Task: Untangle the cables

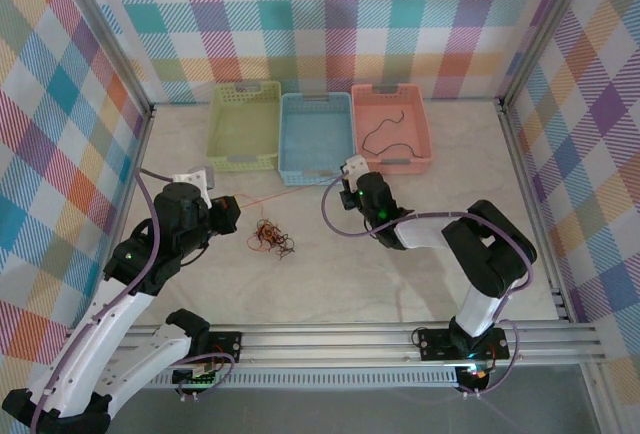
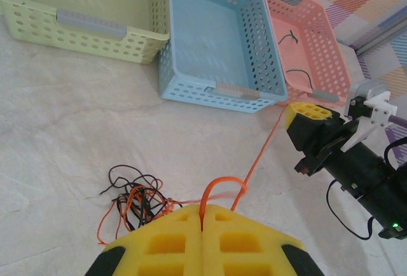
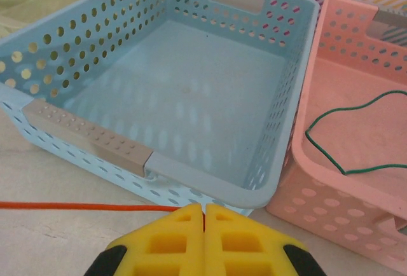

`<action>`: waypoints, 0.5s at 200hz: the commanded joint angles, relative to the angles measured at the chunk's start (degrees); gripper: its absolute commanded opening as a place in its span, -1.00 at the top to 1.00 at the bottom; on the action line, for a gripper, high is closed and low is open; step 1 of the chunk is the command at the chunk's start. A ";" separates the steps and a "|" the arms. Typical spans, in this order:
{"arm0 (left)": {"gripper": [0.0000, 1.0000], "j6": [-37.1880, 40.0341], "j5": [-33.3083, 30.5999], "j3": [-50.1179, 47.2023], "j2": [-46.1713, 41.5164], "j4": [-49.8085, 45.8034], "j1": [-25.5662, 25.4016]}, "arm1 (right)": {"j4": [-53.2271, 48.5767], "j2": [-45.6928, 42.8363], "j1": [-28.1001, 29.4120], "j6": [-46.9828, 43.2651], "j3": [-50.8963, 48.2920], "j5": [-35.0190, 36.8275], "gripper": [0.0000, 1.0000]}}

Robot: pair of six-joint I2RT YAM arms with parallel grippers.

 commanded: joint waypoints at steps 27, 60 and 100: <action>1.00 1.62 0.03 0.12 -1.74 0.43 0.43 | -5.20 -0.99 -3.28 5.67 0.49 5.37 1.00; 1.00 1.40 4.91 0.70 -0.31 2.86 0.44 | -0.09 -1.87 -3.28 5.26 -1.02 0.58 0.64; 1.00 -0.78 5.98 2.90 3.19 6.18 0.43 | 1.26 -2.62 -2.18 2.14 -0.95 -3.00 0.01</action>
